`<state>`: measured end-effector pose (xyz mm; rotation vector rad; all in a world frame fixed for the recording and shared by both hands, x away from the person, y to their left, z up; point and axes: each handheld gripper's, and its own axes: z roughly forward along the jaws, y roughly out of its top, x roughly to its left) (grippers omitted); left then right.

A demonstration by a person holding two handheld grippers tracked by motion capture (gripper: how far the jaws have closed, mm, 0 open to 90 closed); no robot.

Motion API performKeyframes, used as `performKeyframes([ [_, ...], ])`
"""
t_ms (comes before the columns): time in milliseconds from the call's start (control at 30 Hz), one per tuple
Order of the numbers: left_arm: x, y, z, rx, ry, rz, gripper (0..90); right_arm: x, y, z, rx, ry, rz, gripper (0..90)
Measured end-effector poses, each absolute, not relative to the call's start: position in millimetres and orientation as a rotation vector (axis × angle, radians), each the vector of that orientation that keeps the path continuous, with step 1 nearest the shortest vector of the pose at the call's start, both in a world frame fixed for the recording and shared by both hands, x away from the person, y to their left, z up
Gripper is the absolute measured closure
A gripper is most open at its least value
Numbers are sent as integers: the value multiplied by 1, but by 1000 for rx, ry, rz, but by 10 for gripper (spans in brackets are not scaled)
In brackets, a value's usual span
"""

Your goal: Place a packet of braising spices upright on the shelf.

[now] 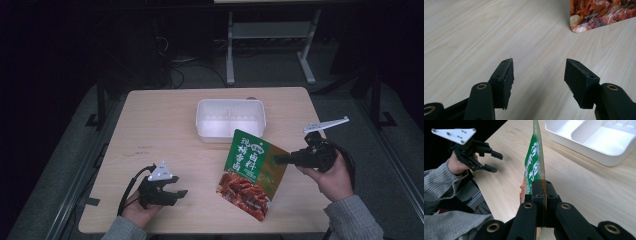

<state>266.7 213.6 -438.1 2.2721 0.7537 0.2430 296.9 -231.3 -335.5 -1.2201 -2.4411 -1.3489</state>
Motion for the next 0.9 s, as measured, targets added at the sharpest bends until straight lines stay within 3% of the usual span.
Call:
performKeyframes([
  [633,268,220,-436,2261,760,264,402,286,-203,-285,-1051,-2525,-1365,900],
  [900,268,221,-436,2255,765,267,403,296,-214,-278,-1145,-2502,-1386,900],
])
